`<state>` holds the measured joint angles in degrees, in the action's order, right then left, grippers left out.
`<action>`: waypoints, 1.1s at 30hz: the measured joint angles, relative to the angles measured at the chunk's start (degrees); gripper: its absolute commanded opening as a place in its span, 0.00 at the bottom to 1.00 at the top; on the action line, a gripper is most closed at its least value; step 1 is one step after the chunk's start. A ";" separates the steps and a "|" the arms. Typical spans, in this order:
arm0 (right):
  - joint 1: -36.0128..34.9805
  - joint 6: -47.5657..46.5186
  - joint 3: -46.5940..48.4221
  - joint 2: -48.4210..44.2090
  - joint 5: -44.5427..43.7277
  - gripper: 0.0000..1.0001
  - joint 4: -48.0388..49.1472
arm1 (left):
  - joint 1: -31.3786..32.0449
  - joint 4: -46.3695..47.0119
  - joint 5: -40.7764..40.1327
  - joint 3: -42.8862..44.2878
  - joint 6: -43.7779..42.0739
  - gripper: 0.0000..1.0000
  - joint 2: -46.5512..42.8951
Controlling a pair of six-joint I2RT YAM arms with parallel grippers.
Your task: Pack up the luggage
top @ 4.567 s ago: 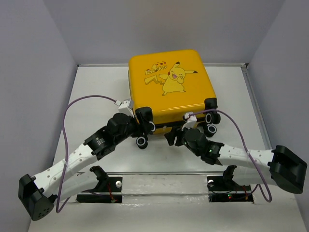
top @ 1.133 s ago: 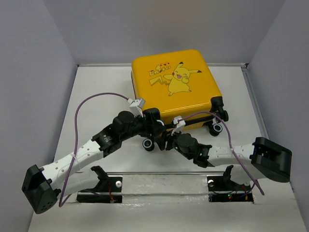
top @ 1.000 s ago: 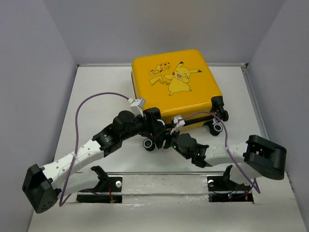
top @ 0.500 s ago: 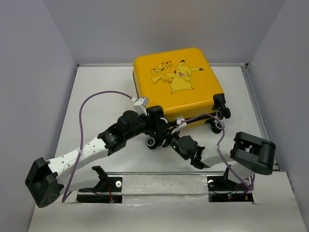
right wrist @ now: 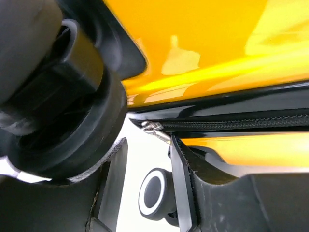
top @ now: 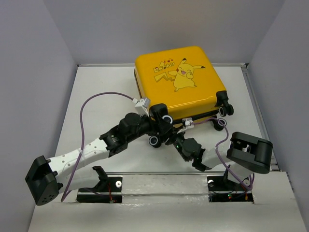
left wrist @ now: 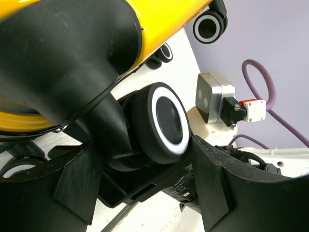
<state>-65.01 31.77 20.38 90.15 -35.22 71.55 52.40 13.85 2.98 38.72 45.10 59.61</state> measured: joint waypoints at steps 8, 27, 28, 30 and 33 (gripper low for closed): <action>0.15 1.70 -1.01 0.79 -6.19 0.46 0.57 | 4.22 3.08 2.73 0.00 1.79 0.06 1.03; 0.96 1.49 -1.40 9.20 -8.41 0.52 2.34 | 7.98 8.22 -0.81 1.64 -0.66 0.55 -4.28; 1.11 1.51 -1.40 9.27 -8.37 0.52 2.32 | 7.98 4.46 -3.91 1.81 -1.97 0.62 -6.78; 1.20 1.49 -1.25 9.27 -8.37 0.52 2.45 | 7.98 -0.44 -7.91 1.86 -3.69 0.76 -11.28; 1.20 1.14 -0.92 9.29 -8.33 0.52 2.43 | 7.89 -6.32 -12.57 1.97 -5.33 0.82 -16.94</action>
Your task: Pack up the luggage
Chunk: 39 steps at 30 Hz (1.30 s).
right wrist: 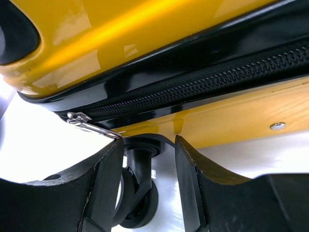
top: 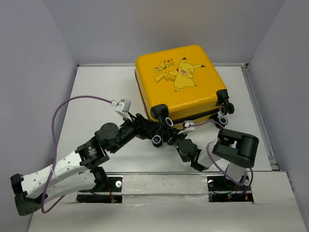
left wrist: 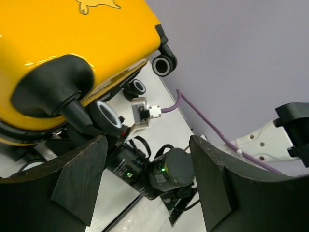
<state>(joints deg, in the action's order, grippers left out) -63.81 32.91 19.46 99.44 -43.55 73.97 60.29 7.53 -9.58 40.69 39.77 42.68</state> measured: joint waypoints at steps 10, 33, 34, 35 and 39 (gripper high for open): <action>-0.79 -2.56 2.45 -0.28 -0.04 0.54 -0.46 | -0.02 -10.16 -1.40 0.50 -3.34 0.96 4.92; -3.87 -13.35 6.43 -1.05 -8.15 0.26 -1.97 | -3.08 -8.22 1.64 1.88 -5.95 0.25 14.67; -3.87 -13.75 6.64 -0.90 -8.48 0.26 -1.97 | -3.19 -8.20 1.64 1.88 -6.08 0.23 14.73; -3.89 -14.21 6.95 -0.63 -8.81 0.23 -1.95 | -3.34 -8.09 1.64 1.88 -6.10 0.21 14.82; -4.09 -16.13 8.24 1.18 -10.10 0.16 -1.81 | -3.41 -7.56 1.64 1.88 -6.12 0.18 15.43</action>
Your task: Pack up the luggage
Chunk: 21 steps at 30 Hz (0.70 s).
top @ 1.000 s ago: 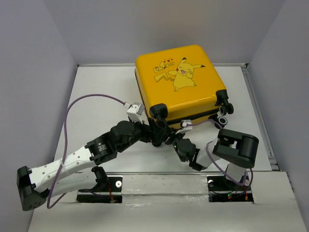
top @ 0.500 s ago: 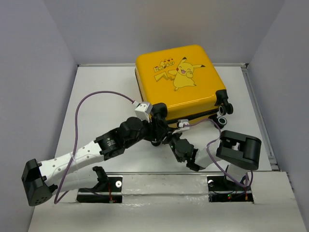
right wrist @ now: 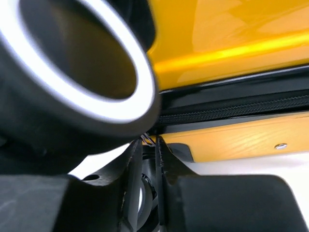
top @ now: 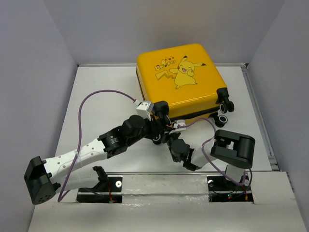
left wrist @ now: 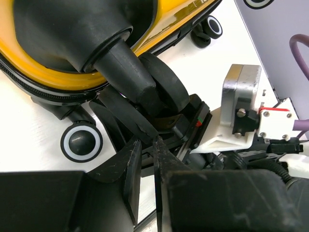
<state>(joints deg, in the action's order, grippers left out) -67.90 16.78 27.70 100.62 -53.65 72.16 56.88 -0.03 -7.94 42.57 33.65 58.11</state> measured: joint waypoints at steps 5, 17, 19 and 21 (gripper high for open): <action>-0.09 -0.61 0.46 1.11 -0.31 0.07 0.28 | -0.02 0.94 -0.04 0.00 0.02 0.14 0.70; -0.76 5.18 1.03 2.69 4.79 0.07 1.31 | -1.11 1.92 2.75 0.57 0.07 0.11 4.33; -0.79 6.29 1.95 4.07 5.09 0.07 2.32 | -1.46 0.72 3.32 1.33 0.02 0.11 4.37; -0.87 7.08 2.21 4.74 5.77 0.07 3.08 | -1.79 1.03 3.23 2.49 0.07 0.11 4.37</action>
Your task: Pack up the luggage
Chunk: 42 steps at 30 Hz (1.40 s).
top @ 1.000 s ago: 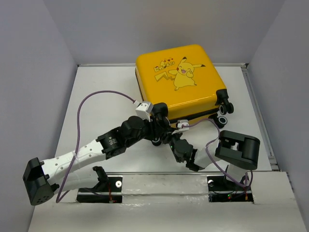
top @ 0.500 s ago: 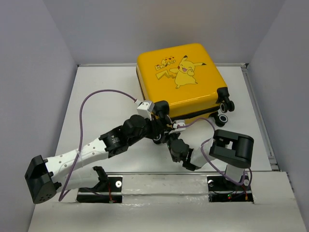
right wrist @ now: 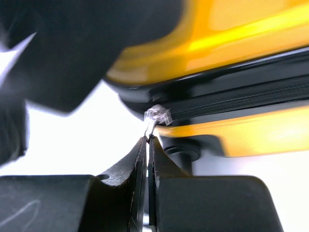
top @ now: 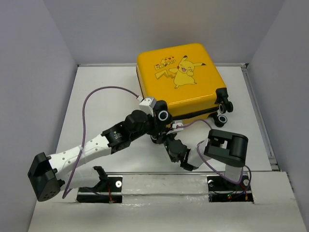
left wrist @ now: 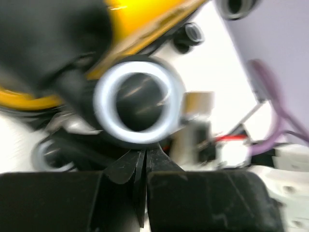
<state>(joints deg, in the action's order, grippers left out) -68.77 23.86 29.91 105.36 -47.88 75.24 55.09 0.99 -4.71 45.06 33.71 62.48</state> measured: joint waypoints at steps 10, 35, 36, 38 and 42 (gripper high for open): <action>-7.63 3.04 -12.31 -15.80 9.86 0.07 -1.20 | 0.02 9.55 0.76 1.42 0.61 0.20 -4.17; -6.12 9.20 27.30 -34.97 4.76 1.00 -84.89 | -7.98 5.07 -8.83 -22.71 4.63 0.46 -20.50; -5.09 8.61 30.34 -32.48 4.68 1.00 -87.82 | -7.98 5.97 -8.50 -22.71 4.68 0.46 -18.56; -3.15 7.45 35.23 -28.20 4.39 1.00 -91.86 | -7.98 8.48 -7.32 -22.93 4.68 0.46 -15.32; 0.50 5.22 40.24 -22.56 4.70 0.98 -96.74 | -7.96 13.49 -5.22 -23.10 4.70 0.46 -11.56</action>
<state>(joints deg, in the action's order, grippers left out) -68.27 29.08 70.15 82.81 -43.18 -21.50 47.13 14.48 -9.93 21.96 38.41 50.92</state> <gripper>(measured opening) 0.993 0.462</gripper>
